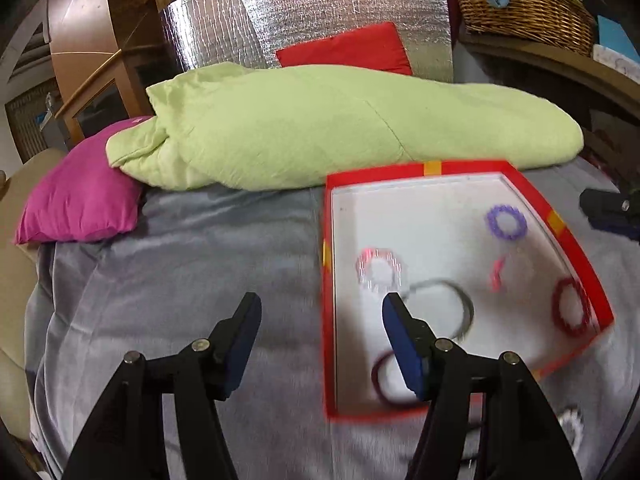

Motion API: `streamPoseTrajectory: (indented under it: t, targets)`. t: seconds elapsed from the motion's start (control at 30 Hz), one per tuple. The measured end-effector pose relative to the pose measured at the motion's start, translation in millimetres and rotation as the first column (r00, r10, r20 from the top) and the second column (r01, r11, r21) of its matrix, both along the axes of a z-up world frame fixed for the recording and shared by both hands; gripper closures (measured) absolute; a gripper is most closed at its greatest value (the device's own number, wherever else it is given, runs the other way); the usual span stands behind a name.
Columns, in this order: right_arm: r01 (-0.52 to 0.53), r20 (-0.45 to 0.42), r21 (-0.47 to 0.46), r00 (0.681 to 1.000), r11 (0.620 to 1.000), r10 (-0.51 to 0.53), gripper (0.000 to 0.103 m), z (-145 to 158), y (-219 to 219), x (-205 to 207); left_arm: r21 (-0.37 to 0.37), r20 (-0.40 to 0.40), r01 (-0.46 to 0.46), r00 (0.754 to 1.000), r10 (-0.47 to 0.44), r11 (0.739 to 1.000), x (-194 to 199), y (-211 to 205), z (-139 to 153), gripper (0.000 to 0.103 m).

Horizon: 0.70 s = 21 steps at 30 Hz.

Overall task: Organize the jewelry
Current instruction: 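Open the left tool releasing the pink bracelet while the right tool releases the purple bracelet, then move the left tool to the black hair tie while the right tool reaches the white pearl bracelet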

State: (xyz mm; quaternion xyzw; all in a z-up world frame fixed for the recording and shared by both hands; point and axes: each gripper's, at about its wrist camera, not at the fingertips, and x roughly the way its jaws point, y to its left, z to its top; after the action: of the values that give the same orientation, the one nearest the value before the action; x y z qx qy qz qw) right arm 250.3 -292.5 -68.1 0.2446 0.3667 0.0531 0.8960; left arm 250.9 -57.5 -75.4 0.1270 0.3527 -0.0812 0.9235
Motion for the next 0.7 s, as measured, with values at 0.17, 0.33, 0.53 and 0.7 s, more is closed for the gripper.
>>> streamPoseTrajectory:
  t: [0.17, 0.33, 0.53, 0.7]
  targets:
    - [-0.013, 0.011, 0.009, 1.0, 1.0, 0.013, 0.061, 3, 3, -43, 0.013, -0.006, 0.011, 1.0, -0.011, 1.0, -30, 10, -2, 0.039]
    - [-0.025, 0.011, 0.003, 1.0, 1.0, 0.025, 0.061, 0, 7, -82, -0.002, -0.014, 0.013, 1.0, -0.013, 1.0, -66, 26, -6, 0.038]
    - [-0.029, -0.045, 0.023, 0.999, 0.999, 0.03, 0.061, -21, 9, -124, 0.036, -0.034, 0.039, 0.999, -0.038, 0.999, -99, 36, -18, 0.038]
    - [-0.052, -0.094, 0.005, 0.994, 0.999, 0.052, 0.061, -39, 17, -141, 0.063, -0.021, 0.083, 0.996, -0.082, 0.995, -120, 36, -22, 0.038]
